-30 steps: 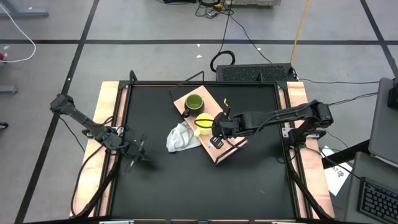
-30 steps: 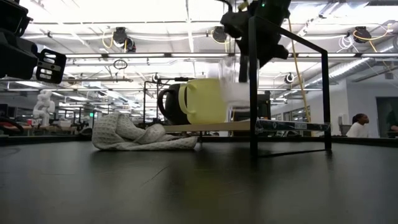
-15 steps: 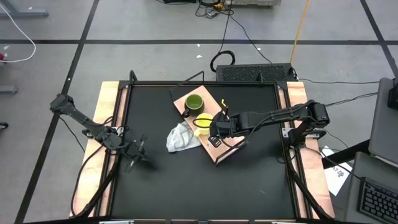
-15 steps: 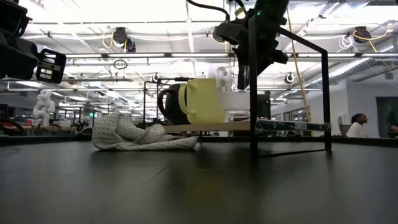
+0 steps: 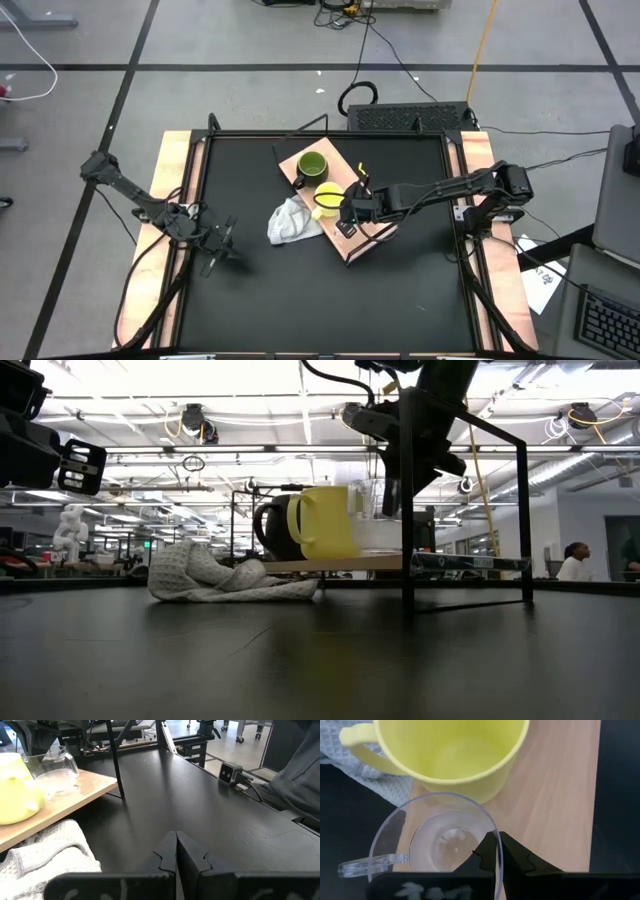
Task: Stack small to large cups/mugs on shelf
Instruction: Put the transparent mug on the shelf
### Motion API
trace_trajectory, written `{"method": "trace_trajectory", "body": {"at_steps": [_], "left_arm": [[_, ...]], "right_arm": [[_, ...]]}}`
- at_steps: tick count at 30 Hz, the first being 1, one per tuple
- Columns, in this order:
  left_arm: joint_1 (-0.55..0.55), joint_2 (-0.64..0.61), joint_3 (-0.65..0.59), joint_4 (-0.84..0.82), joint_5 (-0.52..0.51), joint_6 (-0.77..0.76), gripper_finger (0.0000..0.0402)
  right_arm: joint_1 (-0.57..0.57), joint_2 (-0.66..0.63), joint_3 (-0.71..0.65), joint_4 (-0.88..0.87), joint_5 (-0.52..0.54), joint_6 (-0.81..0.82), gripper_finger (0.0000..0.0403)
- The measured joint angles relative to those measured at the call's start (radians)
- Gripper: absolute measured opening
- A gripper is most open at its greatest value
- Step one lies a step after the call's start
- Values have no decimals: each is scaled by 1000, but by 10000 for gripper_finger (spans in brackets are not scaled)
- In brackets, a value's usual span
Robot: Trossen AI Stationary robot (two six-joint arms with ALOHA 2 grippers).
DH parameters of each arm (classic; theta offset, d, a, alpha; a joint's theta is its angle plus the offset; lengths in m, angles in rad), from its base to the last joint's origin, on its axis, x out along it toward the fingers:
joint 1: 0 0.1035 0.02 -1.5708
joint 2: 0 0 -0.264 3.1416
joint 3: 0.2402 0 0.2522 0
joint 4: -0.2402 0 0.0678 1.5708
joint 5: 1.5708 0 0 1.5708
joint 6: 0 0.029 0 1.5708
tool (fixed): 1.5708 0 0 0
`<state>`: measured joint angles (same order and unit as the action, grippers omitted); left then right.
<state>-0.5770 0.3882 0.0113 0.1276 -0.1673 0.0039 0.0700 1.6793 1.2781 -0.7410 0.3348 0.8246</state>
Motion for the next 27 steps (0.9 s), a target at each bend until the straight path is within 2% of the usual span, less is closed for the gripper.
{"method": "trace_trajectory", "body": {"at_steps": [10,22,27], "left_arm": [[0,0,0,0,0,-2,8],[0,0,0,-2,0,-5,8],[0,0,0,-5,0,-5,8]], "right_arm": [[6,2,-2,19,-14,-51,7],[17,10,-9,5,-60,-27,107],[17,10,-8,11,-60,-26,133]]}}
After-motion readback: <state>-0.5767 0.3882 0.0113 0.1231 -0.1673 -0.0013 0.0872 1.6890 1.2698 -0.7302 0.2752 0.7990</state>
